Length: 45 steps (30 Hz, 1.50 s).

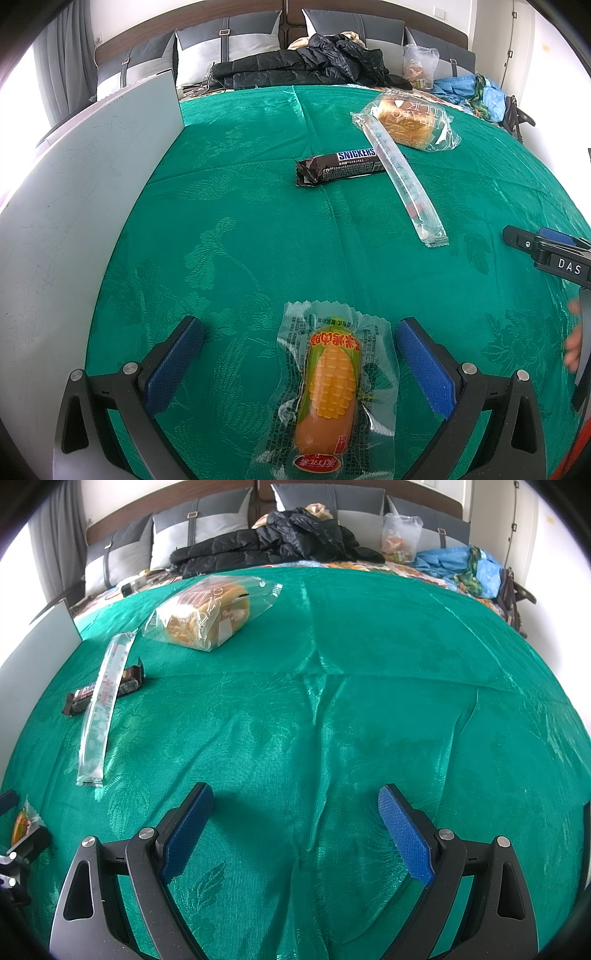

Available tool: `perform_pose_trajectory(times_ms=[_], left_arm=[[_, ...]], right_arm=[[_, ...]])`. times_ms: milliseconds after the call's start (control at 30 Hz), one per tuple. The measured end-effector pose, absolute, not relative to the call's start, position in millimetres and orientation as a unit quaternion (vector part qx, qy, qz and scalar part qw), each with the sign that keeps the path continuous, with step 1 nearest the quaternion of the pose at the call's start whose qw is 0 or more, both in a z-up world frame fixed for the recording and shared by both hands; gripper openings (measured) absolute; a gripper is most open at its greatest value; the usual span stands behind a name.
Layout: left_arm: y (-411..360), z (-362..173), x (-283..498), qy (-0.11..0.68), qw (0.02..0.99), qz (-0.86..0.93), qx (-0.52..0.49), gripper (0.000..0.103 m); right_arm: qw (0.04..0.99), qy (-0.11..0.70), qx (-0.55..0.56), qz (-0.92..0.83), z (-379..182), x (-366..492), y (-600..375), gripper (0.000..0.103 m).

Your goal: Organize snacks

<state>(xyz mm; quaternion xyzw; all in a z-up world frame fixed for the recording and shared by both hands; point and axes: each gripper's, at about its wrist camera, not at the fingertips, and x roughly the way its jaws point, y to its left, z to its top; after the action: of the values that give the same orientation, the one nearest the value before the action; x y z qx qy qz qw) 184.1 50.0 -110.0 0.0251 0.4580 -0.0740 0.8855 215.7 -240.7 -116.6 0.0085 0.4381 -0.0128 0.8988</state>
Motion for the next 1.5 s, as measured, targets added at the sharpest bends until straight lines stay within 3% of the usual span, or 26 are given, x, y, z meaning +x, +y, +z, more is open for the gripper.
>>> perform_pose_trajectory(times_ms=[100,233,367,433,500,533,567,667,767,833,933,1000,1033,1167,1333,1400,1500], left_arm=[[50.1,-110.0,184.1,0.458,0.886,-0.074,0.025,0.103],[50.4,-110.3,184.4,0.458,0.886,-0.074,0.026,0.103],[49.7,-108.9,183.9,0.464,0.882,-0.076,0.028,0.103],[50.7,-105.8,186.9,0.508,0.855,-0.095,0.04,0.103],[57.3,-101.6,183.5,0.545,0.83,-0.114,0.035,0.103],[61.5,-99.1,180.1,0.551,0.825,-0.124,0.03,0.103],[67.9,-94.3,173.9,0.549,0.825,-0.134,0.026,0.103],[79.0,-86.3,162.7,0.531,0.836,-0.132,0.032,0.102],[74.2,-84.5,166.0,0.531,0.836,-0.135,0.025,0.093],[63.8,-89.2,173.8,0.542,0.83,-0.132,0.028,0.076],[39.5,-97.6,175.1,0.54,0.829,-0.122,0.077,0.066],[33.4,-93.3,171.4,0.53,0.833,-0.136,0.078,0.045],[29.7,-92.4,169.0,0.532,0.832,-0.133,0.088,0.042],[28.3,-88.6,153.8,0.524,0.835,-0.138,0.093,0.039],[57.3,-66.0,147.6,0.518,0.841,-0.152,-0.038,0.038],[73.1,-47.1,143.4,0.507,0.842,-0.159,-0.09,0.038],[99.2,-12.1,137.8,0.478,0.853,-0.166,-0.128,0.037]], right_arm=[[0.89,0.456,0.016,-0.015,-114.4,224.9,-237.8,0.093],[0.87,0.472,0.073,0.125,-84.9,253.2,-204.2,0.091],[0.852,0.49,-0.004,0.184,-77.0,291.4,-134.7,0.089],[0.835,0.518,-0.039,0.178,-89.9,309.3,-114.7,0.088],[0.834,0.523,-0.044,0.169,-95.8,316.6,-111.1,0.07],[0.832,0.526,-0.036,0.175,-97.3,316.8,-112.8,0.031],[0.832,0.523,-0.031,0.18,-95.8,314.3,-116.2,0.02],[0.832,0.52,-0.013,0.193,-88.5,293.0,-138.1,0.019],[0.836,0.512,0.017,0.198,-84.4,260.5,-169.6,0.019],[0.834,0.513,0.056,0.195,-86.8,236.9,-198.6,0.019],[0.835,0.512,0.092,0.181,-89.8,209.8,-226.6,0.019],[0.835,0.513,0.099,0.172,-90.6,195.8,-238.9,0.019],[0.834,0.518,0.088,0.17,-92.0,191.9,-239.6,0.019],[0.819,0.549,-0.004,0.168,-96.2,189.5,-227.2,0.022],[0.808,0.568,-0.015,0.157,-93.0,206.3,-220.3,0.019],[0.804,0.575,0.004,0.153,-93.7,212.5,-223.4,0.018],[0.797,0.571,0.116,0.159,-81.6,210.6,-237.6,0.018]])
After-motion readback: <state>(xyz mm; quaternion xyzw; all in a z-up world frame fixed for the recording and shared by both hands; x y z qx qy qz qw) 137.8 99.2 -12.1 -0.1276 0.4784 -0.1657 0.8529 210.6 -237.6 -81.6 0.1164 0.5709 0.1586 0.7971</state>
